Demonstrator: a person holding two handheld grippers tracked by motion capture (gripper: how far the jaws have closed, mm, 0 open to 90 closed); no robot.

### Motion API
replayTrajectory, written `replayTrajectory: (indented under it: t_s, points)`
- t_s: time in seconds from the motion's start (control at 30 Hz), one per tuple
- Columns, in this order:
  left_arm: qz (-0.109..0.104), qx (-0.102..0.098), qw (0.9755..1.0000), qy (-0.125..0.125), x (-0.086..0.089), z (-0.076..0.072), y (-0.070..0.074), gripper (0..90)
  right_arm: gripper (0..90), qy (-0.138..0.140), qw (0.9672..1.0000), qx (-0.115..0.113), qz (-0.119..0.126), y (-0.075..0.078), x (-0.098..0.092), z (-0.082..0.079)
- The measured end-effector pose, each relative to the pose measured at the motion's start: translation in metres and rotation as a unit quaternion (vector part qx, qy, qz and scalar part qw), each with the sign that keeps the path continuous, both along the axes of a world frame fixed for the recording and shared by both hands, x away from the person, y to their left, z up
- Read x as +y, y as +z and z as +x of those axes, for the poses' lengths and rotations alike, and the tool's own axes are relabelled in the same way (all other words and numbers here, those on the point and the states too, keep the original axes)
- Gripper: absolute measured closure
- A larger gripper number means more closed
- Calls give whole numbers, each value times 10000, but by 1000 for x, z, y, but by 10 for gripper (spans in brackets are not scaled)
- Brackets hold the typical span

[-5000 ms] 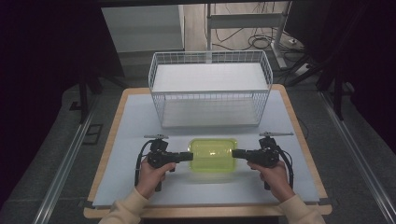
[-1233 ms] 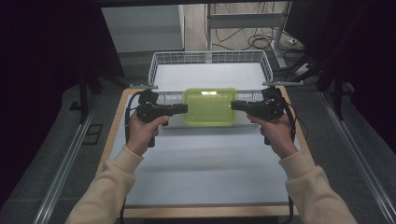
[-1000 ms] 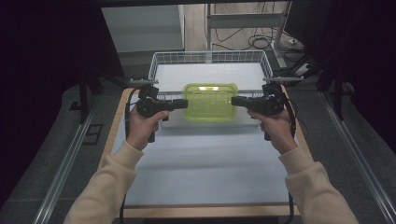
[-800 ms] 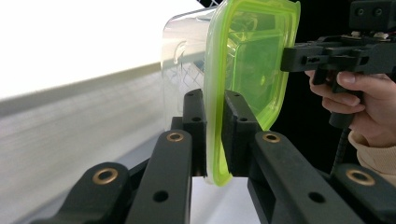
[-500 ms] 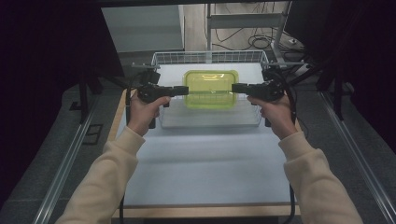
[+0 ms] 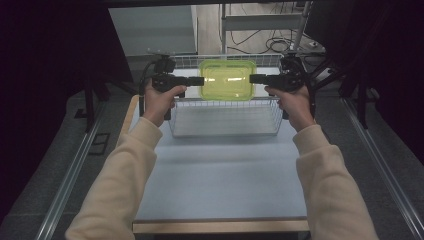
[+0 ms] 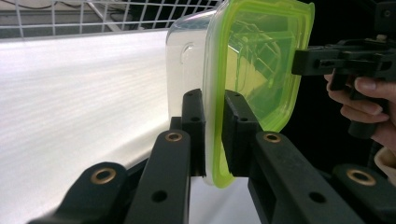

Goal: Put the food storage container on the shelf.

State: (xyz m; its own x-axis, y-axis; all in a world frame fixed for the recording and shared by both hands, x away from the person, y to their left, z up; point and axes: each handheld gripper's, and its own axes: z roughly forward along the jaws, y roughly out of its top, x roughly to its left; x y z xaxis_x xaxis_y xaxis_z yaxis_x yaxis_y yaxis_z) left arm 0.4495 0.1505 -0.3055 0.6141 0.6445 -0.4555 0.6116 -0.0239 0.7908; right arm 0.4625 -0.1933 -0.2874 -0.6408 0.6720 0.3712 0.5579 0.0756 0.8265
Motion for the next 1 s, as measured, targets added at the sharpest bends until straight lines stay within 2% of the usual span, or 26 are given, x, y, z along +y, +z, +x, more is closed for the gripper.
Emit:
replayTrajectory:
  t_s: [0.03,0.3,0.57,0.6,0.63,0.87,0.9,1.0]
  points:
    - [-32,31,10000,16,0,3,-1,801,804,-20,10000,-4,-8,0,0,3]
    - [123,175,9996,159,0,20,-5,799,799,-119,9997,179,-122,-4,6,25]
    - [147,380,9987,295,-3,35,-13,795,794,-247,9989,384,-129,-15,8,41]
    - [119,405,9986,304,-3,37,-15,794,795,-257,9989,392,-51,-16,8,42]
    - [45,401,9987,312,-3,38,-16,793,794,-258,9989,382,-44,-16,8,43]
    - [-34,426,9983,403,-6,42,-16,768,765,-355,9987,291,-232,-15,11,47]
    - [-130,455,9977,487,-6,45,-17,755,755,-353,9987,284,-248,-16,11,48]
    - [-36,432,9975,563,-8,49,-19,718,727,-399,9983,190,-382,-18,15,49]
